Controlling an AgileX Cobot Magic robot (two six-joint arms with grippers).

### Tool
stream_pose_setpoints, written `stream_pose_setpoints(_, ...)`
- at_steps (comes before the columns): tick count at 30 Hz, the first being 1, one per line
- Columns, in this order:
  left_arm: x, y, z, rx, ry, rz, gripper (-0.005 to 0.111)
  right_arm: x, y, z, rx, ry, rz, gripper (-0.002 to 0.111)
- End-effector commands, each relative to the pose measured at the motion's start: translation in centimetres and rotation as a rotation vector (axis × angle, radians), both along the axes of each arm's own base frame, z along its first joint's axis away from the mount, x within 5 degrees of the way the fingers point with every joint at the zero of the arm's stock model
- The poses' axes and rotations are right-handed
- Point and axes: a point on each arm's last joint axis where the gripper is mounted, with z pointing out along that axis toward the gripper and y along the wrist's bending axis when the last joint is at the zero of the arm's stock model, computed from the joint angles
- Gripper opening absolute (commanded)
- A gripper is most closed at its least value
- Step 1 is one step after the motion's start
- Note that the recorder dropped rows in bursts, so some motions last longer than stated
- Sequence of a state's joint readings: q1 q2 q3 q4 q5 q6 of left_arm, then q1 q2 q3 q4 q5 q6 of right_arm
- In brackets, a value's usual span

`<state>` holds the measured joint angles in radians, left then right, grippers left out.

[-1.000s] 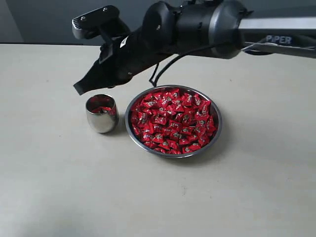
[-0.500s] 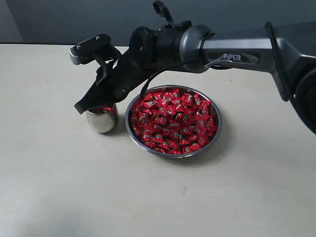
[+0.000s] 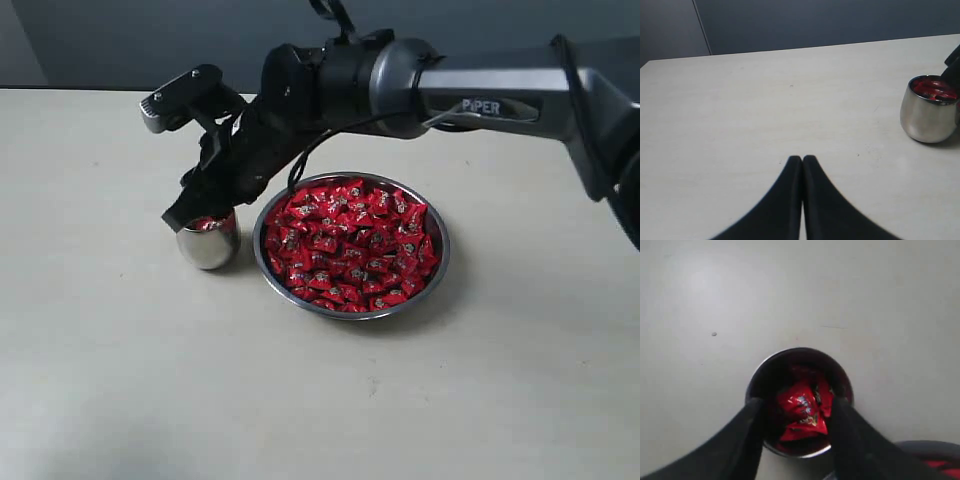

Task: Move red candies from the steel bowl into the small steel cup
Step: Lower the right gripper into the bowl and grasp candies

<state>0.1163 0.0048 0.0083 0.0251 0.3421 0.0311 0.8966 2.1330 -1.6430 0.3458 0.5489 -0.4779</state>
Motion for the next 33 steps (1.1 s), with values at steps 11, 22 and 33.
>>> stream_pose_setpoints(11, 0.0, 0.0, 0.4, 0.002, -0.018, -0.008, 0.000, 2.1, -7.5, 2.9, -0.119, -0.007, -0.188, 0.038)
stream_pose_setpoints(22, 0.0, 0.0, 0.4, 0.002, -0.018, -0.008, 0.000, 4.2, -7.7, -2.3, -0.046, 0.029, -0.297, 0.038)
stream_pose_setpoints(33, 0.0, 0.0, 0.4, 0.002, -0.018, -0.008, 0.000, 4.7, -7.1, -6.0, -0.040, 0.078, -0.345, 0.038)
